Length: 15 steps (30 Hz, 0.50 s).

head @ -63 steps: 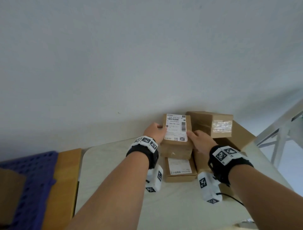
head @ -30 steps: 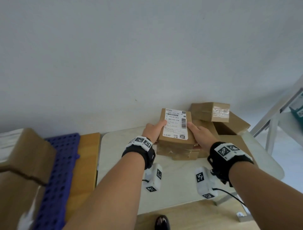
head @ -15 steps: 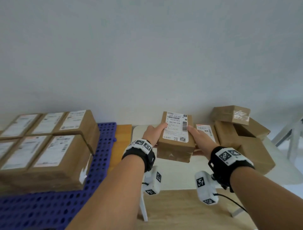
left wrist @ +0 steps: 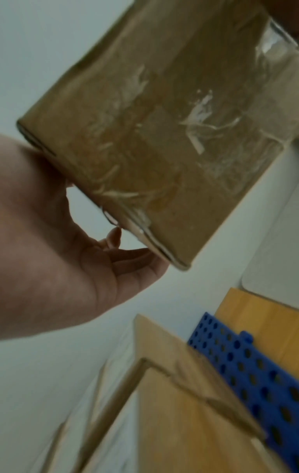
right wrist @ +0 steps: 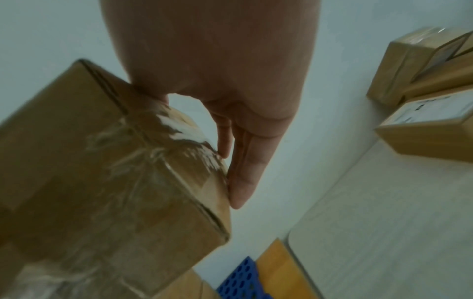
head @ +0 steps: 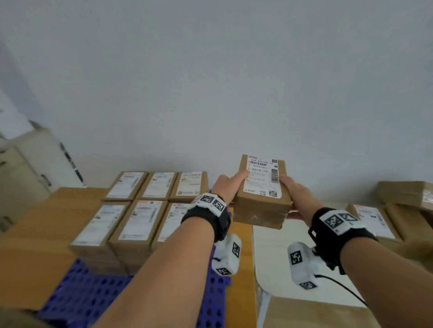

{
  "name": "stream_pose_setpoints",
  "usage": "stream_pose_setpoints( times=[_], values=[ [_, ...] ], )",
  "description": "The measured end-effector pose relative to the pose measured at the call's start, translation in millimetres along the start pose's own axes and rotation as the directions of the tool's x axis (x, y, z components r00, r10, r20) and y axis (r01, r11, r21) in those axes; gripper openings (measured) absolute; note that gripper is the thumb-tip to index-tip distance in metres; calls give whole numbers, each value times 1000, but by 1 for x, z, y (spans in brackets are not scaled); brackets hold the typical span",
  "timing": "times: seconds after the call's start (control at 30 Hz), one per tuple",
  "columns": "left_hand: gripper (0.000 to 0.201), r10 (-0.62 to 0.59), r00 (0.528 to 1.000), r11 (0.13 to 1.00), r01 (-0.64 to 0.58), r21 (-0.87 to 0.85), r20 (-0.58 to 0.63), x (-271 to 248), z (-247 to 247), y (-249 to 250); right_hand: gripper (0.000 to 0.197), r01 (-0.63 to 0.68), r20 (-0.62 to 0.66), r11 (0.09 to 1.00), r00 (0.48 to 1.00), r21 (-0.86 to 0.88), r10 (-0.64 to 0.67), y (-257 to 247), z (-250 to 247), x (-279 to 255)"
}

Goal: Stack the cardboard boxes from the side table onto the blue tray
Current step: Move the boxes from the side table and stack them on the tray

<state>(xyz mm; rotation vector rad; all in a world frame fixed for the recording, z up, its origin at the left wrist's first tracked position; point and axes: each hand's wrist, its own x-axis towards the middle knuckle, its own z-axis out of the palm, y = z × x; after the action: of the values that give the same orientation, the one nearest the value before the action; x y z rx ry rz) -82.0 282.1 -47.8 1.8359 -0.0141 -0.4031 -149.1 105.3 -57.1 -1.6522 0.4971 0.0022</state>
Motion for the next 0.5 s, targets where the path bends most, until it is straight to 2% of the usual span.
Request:
stream_pose_setpoints(
  times=[0.07, 0.2, 0.37, 0.5],
  values=[
    [89, 39, 999, 998, -38, 49, -16, 2, -39, 1, 58, 15, 10, 1000, 1000, 6, -15, -13, 35, -1],
    [87, 69, 998, 996, -68, 63, -16, -5, -110, 4, 56, 25, 32, 999, 999, 27, -26, -33, 100, -6],
    [74, 77, 997, 996, -75, 56, -32, -1, -182, -15, 56, 22, 48, 1000, 999, 20, -23, -52, 171, -10],
    [60, 93, 994, 996, -94, -6, -55, 7, -227, -30, 58, 30, 109, 999, 994, 11, -31, -62, 217, -6]
  ],
)
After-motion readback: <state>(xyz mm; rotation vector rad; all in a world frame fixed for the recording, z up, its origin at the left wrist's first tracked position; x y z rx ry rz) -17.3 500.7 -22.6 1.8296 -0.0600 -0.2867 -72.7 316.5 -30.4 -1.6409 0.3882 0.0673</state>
